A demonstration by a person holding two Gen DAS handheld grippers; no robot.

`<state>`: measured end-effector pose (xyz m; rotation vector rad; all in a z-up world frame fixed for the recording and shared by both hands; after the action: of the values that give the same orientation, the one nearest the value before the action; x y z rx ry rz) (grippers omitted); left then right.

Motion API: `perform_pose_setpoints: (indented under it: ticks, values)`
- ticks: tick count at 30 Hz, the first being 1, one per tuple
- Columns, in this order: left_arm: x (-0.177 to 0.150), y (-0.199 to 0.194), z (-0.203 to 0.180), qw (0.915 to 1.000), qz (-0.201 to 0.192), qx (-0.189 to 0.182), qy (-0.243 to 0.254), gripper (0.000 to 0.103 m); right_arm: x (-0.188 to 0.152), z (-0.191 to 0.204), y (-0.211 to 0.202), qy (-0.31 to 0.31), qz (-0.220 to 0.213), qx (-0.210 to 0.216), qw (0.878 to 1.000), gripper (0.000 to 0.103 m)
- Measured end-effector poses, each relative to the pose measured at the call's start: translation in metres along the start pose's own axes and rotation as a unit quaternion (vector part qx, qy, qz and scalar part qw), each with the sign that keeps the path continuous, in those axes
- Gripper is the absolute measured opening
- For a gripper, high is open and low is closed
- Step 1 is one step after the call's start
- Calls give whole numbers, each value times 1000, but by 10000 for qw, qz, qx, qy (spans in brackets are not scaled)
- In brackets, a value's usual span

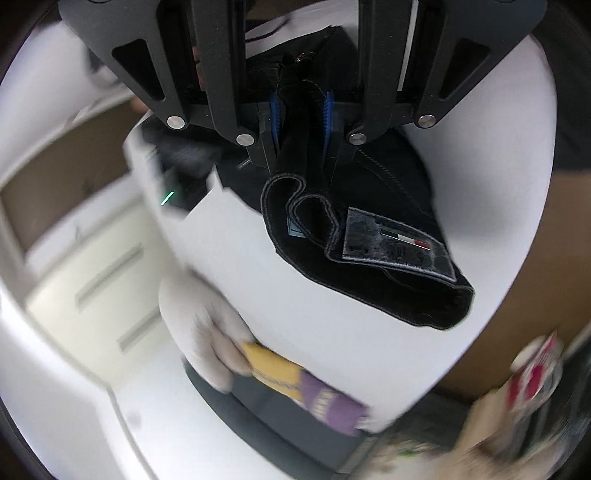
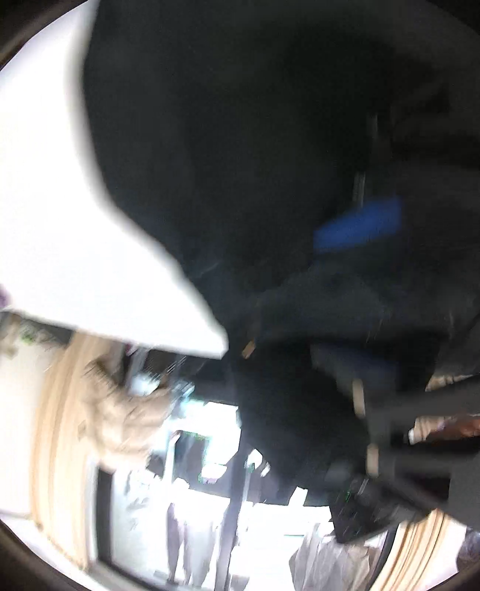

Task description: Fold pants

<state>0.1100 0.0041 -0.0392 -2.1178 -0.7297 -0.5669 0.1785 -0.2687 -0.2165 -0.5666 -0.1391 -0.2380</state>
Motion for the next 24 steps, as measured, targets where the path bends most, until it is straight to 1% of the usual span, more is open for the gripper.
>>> perform_pose_setpoints:
  ticks: [1, 2, 4, 5, 7, 10, 12, 13, 14, 15, 16, 17, 18, 19, 20, 24]
  values:
    - [-6, 11, -19, 9992, 92, 44, 377, 15, 5, 8, -11, -42, -62, 163, 9998, 84]
    - [-11, 19, -31, 9980, 170, 54, 607, 15, 10, 20, -26, -125, -33, 352, 9993, 85]
    - [-27, 36, -54, 9941, 372, 53, 1017, 15, 15, 37, -41, -345, 106, 448, 9983, 92]
    - [-37, 46, -67, 9905, 484, 64, 1282, 15, 16, 49, -48, -585, 198, 423, 9972, 92]
    - [-57, 64, -89, 9819, 670, 114, 1769, 15, 16, 62, -54, -887, 327, 349, 9949, 92]
    - [-80, 82, -108, 9704, 869, 200, 2245, 15, 12, 73, -54, -1240, 522, 134, 9908, 92]
    - [-86, 90, -116, 9650, 897, 267, 2448, 15, 8, 58, -46, -1379, 671, -422, 9873, 91]
    - [-89, 94, -121, 9615, 902, 315, 2577, 15, 7, 50, -43, -1346, 709, -637, 9863, 83]
    - [-93, 99, -125, 9585, 932, 355, 2670, 15, 4, 37, -40, -1224, 767, -843, 9859, 65]
    - [-96, 103, -122, 9571, 967, 378, 2706, 15, 5, 32, -39, -1152, 803, -850, 9864, 58]
    - [-97, 112, -129, 9556, 1013, 401, 2739, 15, 5, 29, -42, -1104, 793, -806, 9874, 48]
    - [-101, 118, -134, 9538, 1056, 412, 2783, 15, 6, 27, -46, -1113, 716, -810, 9879, 39]
    - [-108, 119, -125, 9525, 1088, 400, 2815, 15, 6, 26, -51, -1158, 629, -861, 9875, 33]
    - [-111, 122, -128, 9515, 1124, 374, 2838, 15, 7, 25, -57, -1211, 550, -899, 9870, 24]
    - [-114, 127, -134, 9499, 1148, 346, 2887, 15, 6, 25, -62, -1252, 499, -941, 9864, 22]
    - [-125, 149, -159, 9435, 1237, 186, 3070, 15, 6, 15, -90, -1285, 258, -1129, 9849, 20]
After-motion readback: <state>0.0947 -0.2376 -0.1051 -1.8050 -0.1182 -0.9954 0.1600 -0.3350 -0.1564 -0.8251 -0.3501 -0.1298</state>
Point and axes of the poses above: each gripper's, at about its wrist camera, not at the fingertips, and y roughly the way its jaws point, z to its left, x to its top, the point moved 8 cm from there along y, roughly the way its jaws point, and after that the axes turned 4 degrees about -z, right-handed, at the moved point
